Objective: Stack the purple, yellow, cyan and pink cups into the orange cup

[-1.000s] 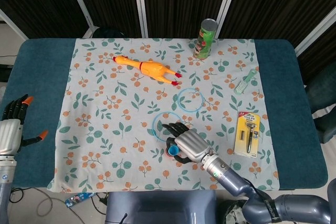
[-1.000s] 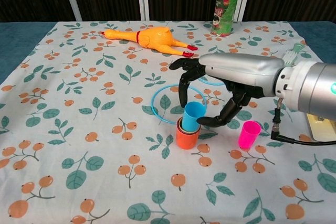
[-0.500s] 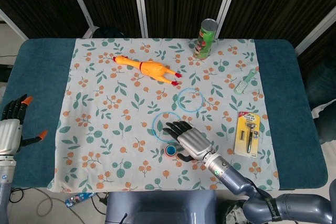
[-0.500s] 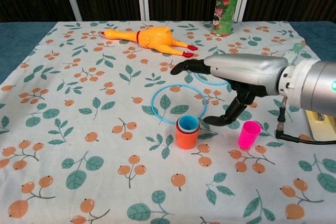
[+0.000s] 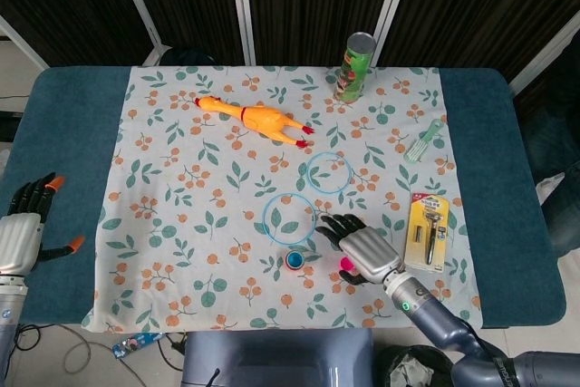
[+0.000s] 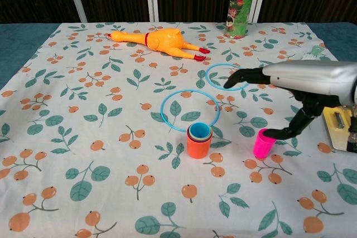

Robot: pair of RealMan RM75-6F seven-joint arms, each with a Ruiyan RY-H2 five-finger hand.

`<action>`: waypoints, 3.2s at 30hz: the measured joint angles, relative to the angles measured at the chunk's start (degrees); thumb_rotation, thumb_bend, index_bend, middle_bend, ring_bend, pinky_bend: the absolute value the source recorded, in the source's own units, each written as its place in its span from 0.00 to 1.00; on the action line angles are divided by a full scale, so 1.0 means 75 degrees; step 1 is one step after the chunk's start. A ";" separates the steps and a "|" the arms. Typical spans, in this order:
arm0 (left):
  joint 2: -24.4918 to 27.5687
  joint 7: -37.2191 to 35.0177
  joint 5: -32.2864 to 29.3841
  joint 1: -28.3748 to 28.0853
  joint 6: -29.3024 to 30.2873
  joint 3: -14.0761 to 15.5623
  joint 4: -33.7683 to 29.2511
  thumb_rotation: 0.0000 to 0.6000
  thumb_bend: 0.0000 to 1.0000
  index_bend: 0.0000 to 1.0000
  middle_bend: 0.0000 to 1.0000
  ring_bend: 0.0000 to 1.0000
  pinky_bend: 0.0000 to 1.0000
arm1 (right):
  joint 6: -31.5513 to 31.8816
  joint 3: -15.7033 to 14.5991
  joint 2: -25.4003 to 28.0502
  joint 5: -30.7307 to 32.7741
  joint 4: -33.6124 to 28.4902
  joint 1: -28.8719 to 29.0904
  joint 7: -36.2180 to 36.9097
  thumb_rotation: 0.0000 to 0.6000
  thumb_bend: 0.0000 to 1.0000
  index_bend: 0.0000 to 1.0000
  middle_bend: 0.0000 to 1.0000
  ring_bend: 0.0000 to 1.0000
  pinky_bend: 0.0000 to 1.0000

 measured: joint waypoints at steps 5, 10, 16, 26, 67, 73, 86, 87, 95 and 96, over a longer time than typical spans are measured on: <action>0.0148 0.0221 -0.0132 0.0019 -0.0131 0.0042 -0.0248 1.00 0.15 0.06 0.00 0.00 0.00 | 0.0118 -0.0021 -0.0330 -0.0240 0.0209 -0.0135 0.0294 1.00 0.40 0.23 0.00 0.00 0.10; 0.0192 0.0254 -0.0187 0.0021 -0.0180 0.0037 -0.0318 1.00 0.15 0.06 0.00 0.00 0.00 | 0.0265 -0.0017 -0.0771 -0.0439 0.0574 -0.0233 0.0393 1.00 0.39 0.27 0.00 0.00 0.10; 0.0194 0.0226 -0.0179 0.0015 -0.0184 0.0027 -0.0301 1.00 0.15 0.06 0.00 0.00 0.00 | 0.0303 0.0055 -0.1083 -0.0276 0.1035 -0.0264 0.0253 1.00 0.39 0.31 0.00 0.00 0.10; 0.0173 0.0261 -0.0111 0.0046 -0.0104 0.0043 -0.0333 1.00 0.15 0.06 0.00 0.00 0.00 | 0.0364 0.0030 -0.1001 -0.0372 0.1052 -0.0397 0.0286 1.00 0.39 0.35 0.00 0.00 0.10; 0.0108 0.0397 -0.0041 0.0038 -0.0114 0.0075 -0.0345 1.00 0.15 0.07 0.00 0.00 0.00 | 0.0512 -0.0162 -0.0823 -0.0832 0.1261 -0.0939 0.0566 1.00 0.40 0.40 0.00 0.00 0.12; 0.0107 0.0396 -0.0053 0.0040 -0.0113 0.0069 -0.0345 1.00 0.15 0.07 0.00 0.00 0.00 | 0.0530 -0.0104 -0.0857 -0.0913 0.1277 -0.0957 0.0635 1.00 0.39 0.40 0.00 0.00 0.12; 0.0120 0.0379 -0.0058 0.0045 -0.0115 0.0064 -0.0341 1.00 0.15 0.07 0.00 0.00 0.00 | 0.0413 -0.0098 -0.0822 -0.0881 0.1242 -0.0984 0.0577 1.00 0.40 0.40 0.00 0.00 0.12; 0.0119 0.0380 -0.0058 0.0045 -0.0116 0.0065 -0.0342 1.00 0.15 0.07 0.00 0.00 0.00 | 0.0408 -0.0106 -0.0814 -0.0880 0.1233 -0.0988 0.0565 1.00 0.39 0.40 0.00 0.00 0.12; 0.0117 0.0390 -0.0051 0.0052 -0.0103 0.0067 -0.0353 1.00 0.15 0.07 0.00 0.00 0.00 | 0.0380 -0.0070 -0.0836 -0.0846 0.1246 -0.0998 0.0514 1.00 0.39 0.44 0.00 0.00 0.12; 0.0118 0.0388 -0.0054 0.0051 -0.0107 0.0066 -0.0353 1.00 0.15 0.07 0.00 0.00 0.00 | 0.0376 -0.0060 -0.0853 -0.0832 0.1263 -0.0995 0.0505 1.00 0.40 0.44 0.00 0.00 0.12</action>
